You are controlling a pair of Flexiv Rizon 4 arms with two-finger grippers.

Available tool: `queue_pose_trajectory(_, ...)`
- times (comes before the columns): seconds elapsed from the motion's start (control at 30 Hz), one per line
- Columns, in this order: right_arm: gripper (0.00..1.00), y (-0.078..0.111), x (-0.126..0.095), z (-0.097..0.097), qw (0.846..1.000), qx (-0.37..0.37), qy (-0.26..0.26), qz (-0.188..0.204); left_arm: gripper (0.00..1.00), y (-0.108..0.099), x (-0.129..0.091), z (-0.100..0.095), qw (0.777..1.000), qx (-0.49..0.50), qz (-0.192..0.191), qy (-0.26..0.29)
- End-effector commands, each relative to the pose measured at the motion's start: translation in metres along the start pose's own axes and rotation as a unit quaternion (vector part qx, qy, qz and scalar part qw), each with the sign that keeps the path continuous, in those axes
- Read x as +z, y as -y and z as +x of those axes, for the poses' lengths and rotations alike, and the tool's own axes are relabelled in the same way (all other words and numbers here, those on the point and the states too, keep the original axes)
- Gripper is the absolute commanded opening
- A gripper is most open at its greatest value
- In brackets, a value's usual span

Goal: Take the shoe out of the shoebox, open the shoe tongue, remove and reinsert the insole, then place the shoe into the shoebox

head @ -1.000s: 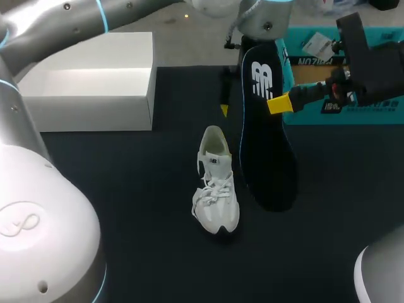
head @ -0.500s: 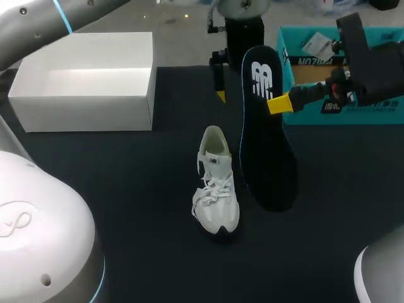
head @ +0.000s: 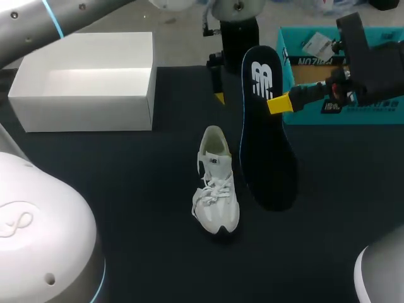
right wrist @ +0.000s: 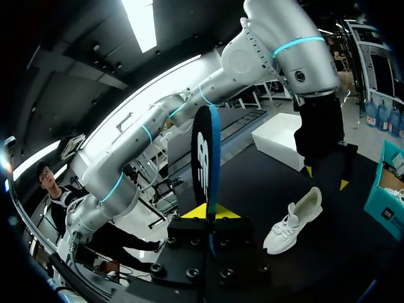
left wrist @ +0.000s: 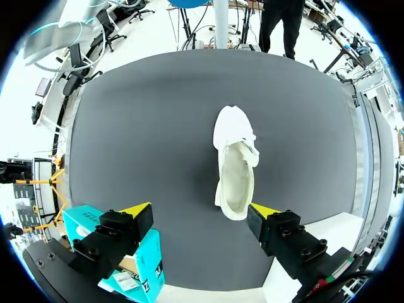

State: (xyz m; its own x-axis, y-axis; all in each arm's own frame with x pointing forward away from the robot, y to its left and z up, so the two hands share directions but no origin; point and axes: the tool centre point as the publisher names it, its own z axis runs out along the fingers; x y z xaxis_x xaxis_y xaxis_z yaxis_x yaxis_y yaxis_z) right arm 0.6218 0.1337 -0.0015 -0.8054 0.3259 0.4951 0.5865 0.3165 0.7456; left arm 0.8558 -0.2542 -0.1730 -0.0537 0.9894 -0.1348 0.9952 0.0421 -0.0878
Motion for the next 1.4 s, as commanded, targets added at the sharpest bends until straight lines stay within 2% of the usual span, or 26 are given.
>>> queue_pose_trajectory(0.03,0.0,-0.008,-0.008,-0.024,0.998,0.059,-0.025,-0.001,1.0,0.0,-0.005,-0.001,0.996,-0.023,-0.016,0.082)
queue_pose_trajectory(0.17,0.0,-0.018,-0.022,-0.044,0.99,0.129,-0.057,-0.02,1.0,-0.001,-0.017,-0.008,0.985,-0.032,-0.052,0.164)
queue_pose_trajectory(0.27,0.0,-0.023,-0.033,-0.063,0.982,0.177,-0.062,-0.025,1.0,-0.001,-0.026,-0.013,0.974,-0.017,-0.063,0.216)
queue_pose_trajectory(0.47,0.0,-0.032,-0.058,-0.098,0.953,0.294,-0.07,-0.017,1.0,0.0,-0.043,-0.017,0.937,0.031,-0.056,0.342)
queue_pose_trajectory(0.57,0.0,-0.038,-0.068,-0.111,0.942,0.328,-0.061,-0.032,1.0,0.001,-0.054,-0.019,0.918,0.053,-0.041,0.39)
queue_pose_trajectory(0.63,0.0,-0.038,-0.068,-0.111,0.942,0.328,-0.061,-0.032,1.0,-0.001,-0.058,-0.022,0.919,0.069,-0.022,0.388)
queue_pose_trajectory(1.0,0.0,-0.038,-0.068,-0.111,0.942,0.328,-0.061,-0.032,1.0,-0.001,-0.058,-0.022,0.919,0.069,-0.022,0.388)
queue_pose_trajectory(1.1,0.0,-0.038,-0.068,-0.111,0.942,0.328,-0.061,-0.032,1.0,0.008,-0.055,-0.021,0.883,0.054,-0.055,0.463)
queue_pose_trajectory(1.2,0.0,-0.04,-0.061,-0.12,0.902,0.417,-0.099,-0.049,1.0,0.014,-0.062,-0.023,0.861,0.047,-0.089,0.499)
queue_pose_trajectory(1.3,0.0,-0.049,-0.055,-0.132,0.873,0.471,-0.12,-0.032,1.0,0.021,-0.076,-0.028,0.85,0.053,-0.124,0.509)
queue_pose_trajectory(1.33,0.0,-0.051,-0.053,-0.136,0.867,0.482,-0.126,-0.024,1.0,0.023,-0.078,-0.028,0.85,0.055,-0.128,0.509)
queue_pose_trajectory(1.4,0.0,-0.061,-0.051,-0.148,0.866,0.483,-0.128,-0.025,1.0,0.028,-0.088,-0.029,0.844,0.06,-0.14,0.514)
